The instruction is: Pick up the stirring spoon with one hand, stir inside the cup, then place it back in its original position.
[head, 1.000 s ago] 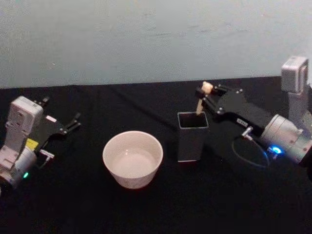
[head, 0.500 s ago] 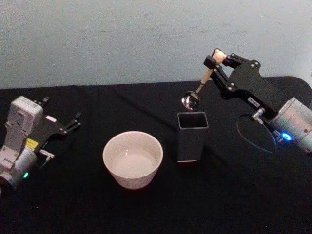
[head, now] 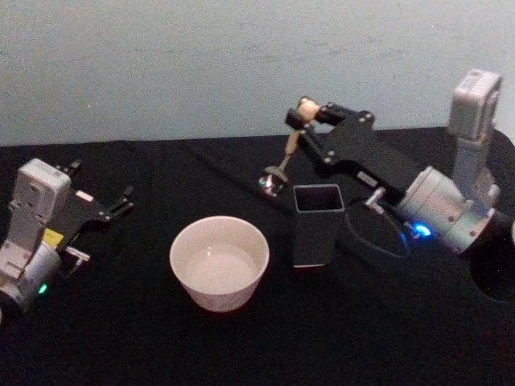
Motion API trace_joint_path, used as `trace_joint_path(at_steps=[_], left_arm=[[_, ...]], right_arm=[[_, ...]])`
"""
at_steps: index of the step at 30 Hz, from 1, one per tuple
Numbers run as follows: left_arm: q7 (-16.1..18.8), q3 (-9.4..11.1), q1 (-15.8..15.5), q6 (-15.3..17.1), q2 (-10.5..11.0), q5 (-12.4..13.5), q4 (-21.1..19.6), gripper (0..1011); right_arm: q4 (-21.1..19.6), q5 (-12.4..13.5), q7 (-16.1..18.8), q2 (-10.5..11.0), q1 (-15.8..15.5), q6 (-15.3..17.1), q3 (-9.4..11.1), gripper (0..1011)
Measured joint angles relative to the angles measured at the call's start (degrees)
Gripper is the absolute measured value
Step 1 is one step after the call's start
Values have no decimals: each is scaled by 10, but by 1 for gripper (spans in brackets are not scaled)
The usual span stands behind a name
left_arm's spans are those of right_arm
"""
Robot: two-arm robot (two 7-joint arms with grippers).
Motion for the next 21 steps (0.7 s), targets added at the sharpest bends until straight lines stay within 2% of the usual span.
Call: trace_joint_path(at_steps=[13, 21], left_arm=[[0, 0, 0, 0, 0, 0, 0, 1001], [0, 0, 0, 0, 0, 0, 0, 1001]], right_arm=[[44, -30, 28, -22, 19, -6, -56, 212], [100, -59, 38, -45, 32, -38, -84, 212]])
